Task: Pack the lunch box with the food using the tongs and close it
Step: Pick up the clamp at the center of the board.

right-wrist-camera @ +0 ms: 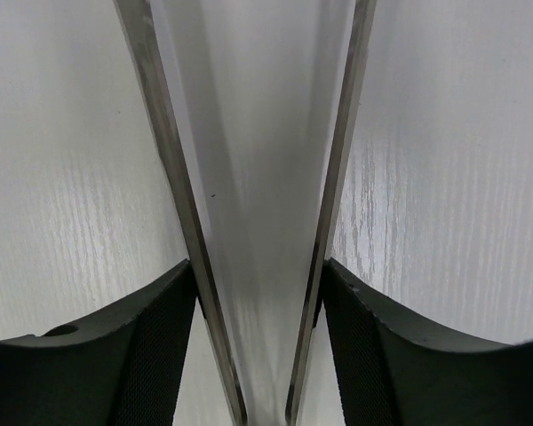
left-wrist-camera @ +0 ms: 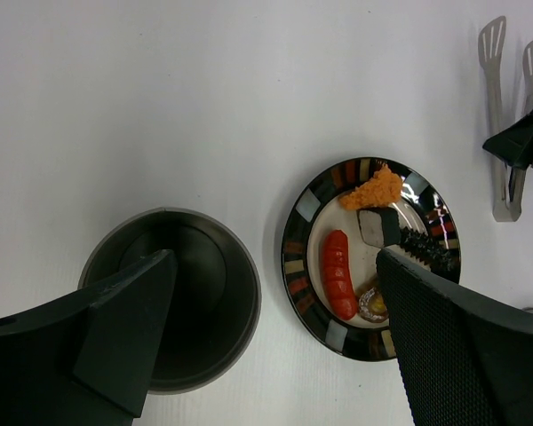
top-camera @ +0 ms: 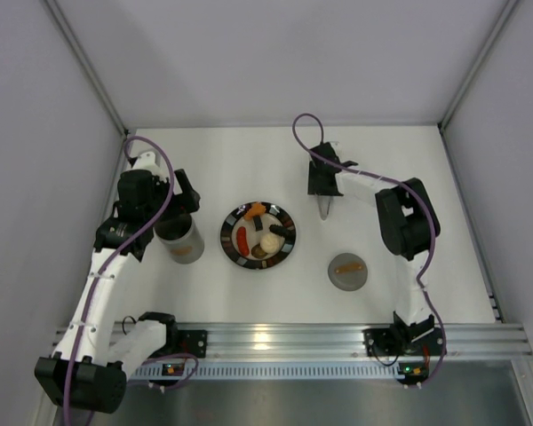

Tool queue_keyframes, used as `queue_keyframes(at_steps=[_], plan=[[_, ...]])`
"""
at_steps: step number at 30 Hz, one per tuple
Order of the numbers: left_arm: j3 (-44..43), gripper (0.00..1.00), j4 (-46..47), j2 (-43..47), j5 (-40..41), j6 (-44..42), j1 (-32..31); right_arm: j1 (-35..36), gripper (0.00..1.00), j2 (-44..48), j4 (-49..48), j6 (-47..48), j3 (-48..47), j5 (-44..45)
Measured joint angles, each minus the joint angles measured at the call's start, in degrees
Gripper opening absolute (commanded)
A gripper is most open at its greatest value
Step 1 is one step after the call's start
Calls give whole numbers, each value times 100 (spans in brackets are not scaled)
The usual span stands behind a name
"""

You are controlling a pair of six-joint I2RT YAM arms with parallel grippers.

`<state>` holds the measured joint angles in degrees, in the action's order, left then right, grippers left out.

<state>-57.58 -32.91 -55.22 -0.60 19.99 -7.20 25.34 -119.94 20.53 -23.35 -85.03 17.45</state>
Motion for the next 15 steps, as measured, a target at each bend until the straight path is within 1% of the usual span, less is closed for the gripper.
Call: queue_keyframes(at_steps=[2, 4, 5, 9, 15], plan=[[0, 99, 2, 0, 0, 4, 0, 2, 48, 28, -13, -13, 37, 0], [0, 99, 0, 0, 2, 13, 0, 2, 43, 76, -20, -20, 107, 4], [0, 99, 0, 0, 7, 24, 0, 2, 39, 109, -9, -13, 144, 11], [0, 99, -7, 0, 284, 87, 0, 4, 37, 264, 92, 42, 295, 79], [-2, 99, -76, 2, 994, 243, 0, 4, 36, 754, 271, 153, 330, 120]])
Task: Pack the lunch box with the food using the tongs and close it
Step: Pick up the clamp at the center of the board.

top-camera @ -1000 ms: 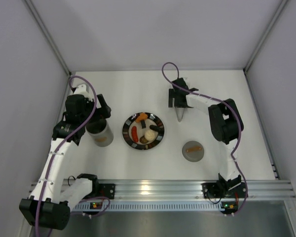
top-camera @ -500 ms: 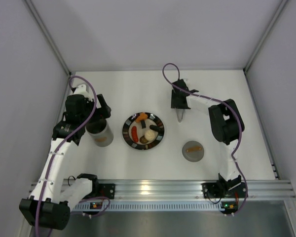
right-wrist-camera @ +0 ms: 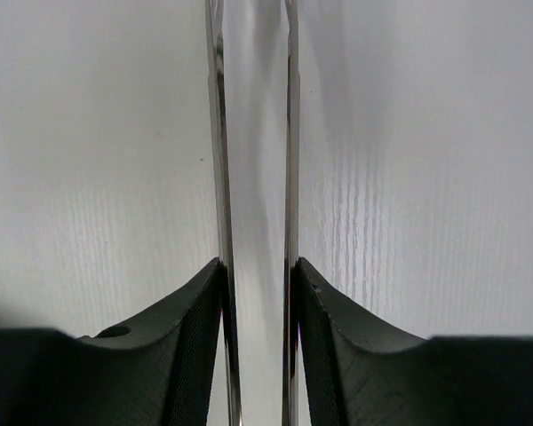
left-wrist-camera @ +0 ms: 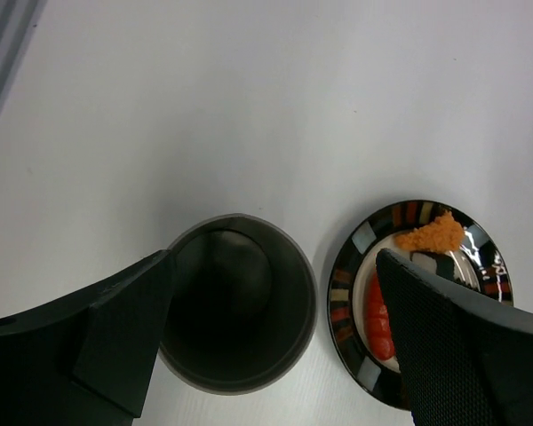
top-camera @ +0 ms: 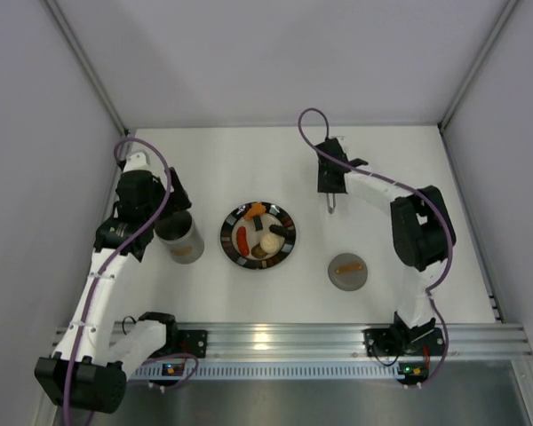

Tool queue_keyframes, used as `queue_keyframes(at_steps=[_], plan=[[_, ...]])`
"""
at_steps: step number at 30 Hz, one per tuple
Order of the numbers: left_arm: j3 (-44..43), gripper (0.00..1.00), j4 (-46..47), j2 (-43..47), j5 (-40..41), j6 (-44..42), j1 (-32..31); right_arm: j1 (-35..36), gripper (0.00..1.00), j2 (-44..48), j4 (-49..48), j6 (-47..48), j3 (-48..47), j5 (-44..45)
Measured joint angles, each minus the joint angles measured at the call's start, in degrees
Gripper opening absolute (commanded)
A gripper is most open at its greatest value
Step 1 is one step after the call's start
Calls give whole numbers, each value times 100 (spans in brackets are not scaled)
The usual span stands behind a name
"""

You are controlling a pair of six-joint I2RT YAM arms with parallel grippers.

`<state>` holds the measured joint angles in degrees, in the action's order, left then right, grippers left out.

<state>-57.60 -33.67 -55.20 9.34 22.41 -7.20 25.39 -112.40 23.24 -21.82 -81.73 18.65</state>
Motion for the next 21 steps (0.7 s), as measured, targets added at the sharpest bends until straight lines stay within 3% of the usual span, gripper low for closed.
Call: queue_keyframes(at_steps=[12, 21], plan=[[-125, 99, -380, 286, 1742, 409, 0, 138, 34, 1244, 186, 225, 15, -44], [-125, 99, -546, 643, 2500, 605, 4, 876, 34, 2100, 426, 284, 378, -120]])
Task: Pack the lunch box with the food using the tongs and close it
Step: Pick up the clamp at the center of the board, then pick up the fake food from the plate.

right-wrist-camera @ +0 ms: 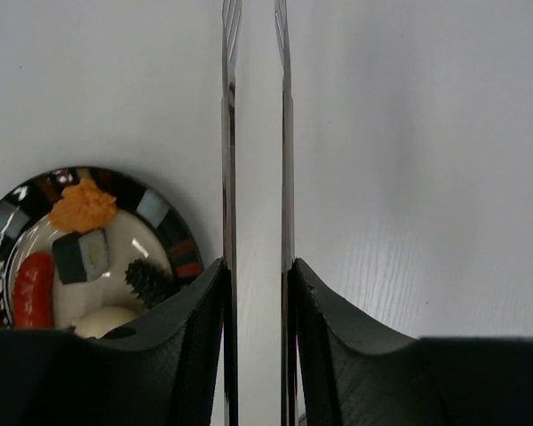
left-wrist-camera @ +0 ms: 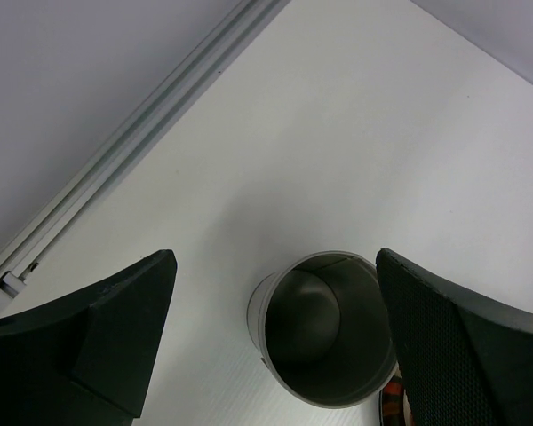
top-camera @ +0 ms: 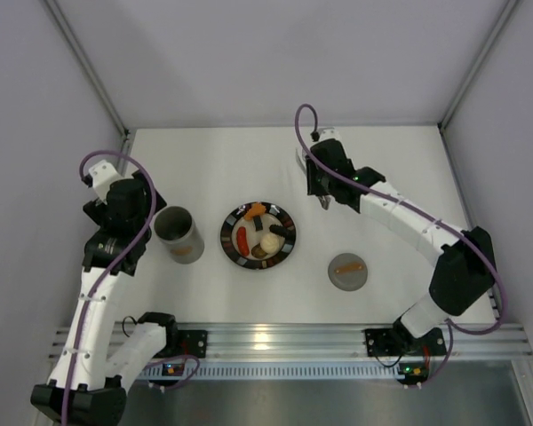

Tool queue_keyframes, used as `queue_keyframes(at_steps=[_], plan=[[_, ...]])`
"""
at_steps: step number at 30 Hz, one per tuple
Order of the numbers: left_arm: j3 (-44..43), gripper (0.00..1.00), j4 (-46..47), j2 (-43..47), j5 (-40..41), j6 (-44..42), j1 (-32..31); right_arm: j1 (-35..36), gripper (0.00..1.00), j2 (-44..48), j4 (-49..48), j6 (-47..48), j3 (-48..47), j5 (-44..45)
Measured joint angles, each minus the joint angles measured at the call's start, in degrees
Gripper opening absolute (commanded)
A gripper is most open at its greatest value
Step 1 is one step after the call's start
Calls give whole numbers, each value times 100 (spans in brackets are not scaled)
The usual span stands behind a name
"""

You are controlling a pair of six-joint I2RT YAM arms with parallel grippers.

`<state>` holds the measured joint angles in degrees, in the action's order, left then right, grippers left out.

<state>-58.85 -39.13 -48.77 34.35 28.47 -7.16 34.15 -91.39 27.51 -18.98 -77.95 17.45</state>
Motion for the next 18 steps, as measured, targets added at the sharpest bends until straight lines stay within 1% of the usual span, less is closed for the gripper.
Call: queue_keyframes(at_steps=[8, 18], plan=[[37, 99, 9, -55, -380, -11, 0, 887, 33, 695, 131, -24, 485, -160], [50, 99, 11, -57, -658, -76, 0, 1845, 34, 835, 317, -212, 632, -199]])
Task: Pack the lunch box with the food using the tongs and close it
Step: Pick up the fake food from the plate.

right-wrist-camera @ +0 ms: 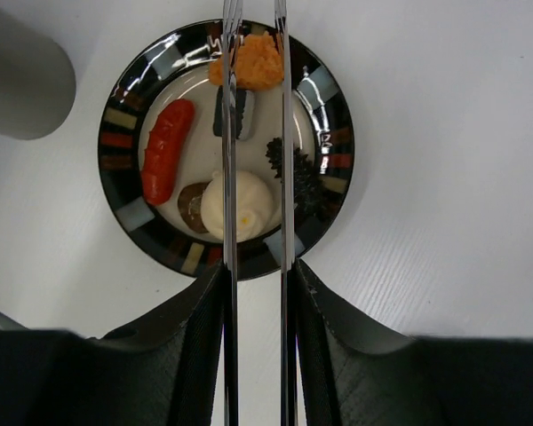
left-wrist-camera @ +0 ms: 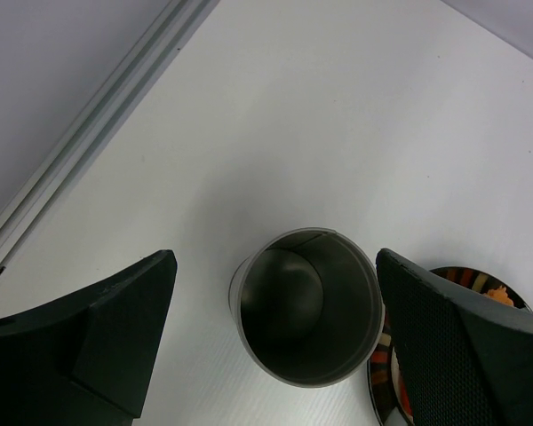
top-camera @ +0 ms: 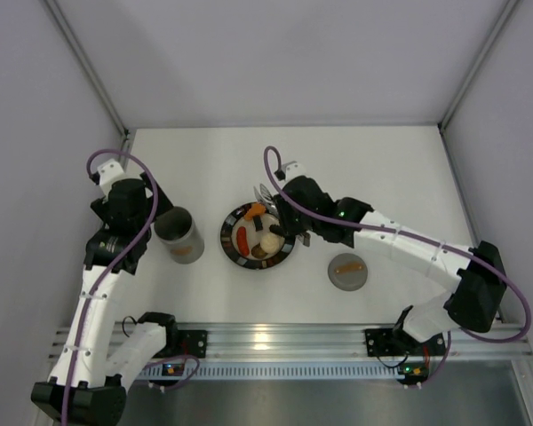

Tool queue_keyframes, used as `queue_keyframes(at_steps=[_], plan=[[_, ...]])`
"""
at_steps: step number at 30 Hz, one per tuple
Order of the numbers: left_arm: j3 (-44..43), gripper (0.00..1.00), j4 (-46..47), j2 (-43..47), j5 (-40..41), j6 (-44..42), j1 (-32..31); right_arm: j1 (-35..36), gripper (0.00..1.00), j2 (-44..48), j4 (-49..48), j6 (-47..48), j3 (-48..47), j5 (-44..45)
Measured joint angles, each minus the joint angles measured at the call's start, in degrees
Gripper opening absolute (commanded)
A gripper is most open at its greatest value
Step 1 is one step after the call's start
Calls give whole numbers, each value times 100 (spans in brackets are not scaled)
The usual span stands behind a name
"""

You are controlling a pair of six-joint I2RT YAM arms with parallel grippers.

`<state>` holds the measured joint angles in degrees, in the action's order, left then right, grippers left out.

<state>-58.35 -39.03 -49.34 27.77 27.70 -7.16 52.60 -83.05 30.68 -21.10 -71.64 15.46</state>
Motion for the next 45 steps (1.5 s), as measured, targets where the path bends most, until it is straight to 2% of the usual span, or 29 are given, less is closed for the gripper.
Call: queue_keyframes(at_steps=[11, 30, 36, 45], plan=[[52, 99, 4, 13, -181, -68, 0, 739, 35, 0, 393, -389, 22, 269], [74, 99, 42, 13, -457, -136, 0, 1104, 43, -444, 584, -699, 188, 669], [76, 99, 44, 11, -496, -166, 0, 1104, 42, -498, 592, -704, 177, 750], [76, 99, 44, 11, -503, -192, 0, 1104, 34, -673, 577, -702, 133, 737]])
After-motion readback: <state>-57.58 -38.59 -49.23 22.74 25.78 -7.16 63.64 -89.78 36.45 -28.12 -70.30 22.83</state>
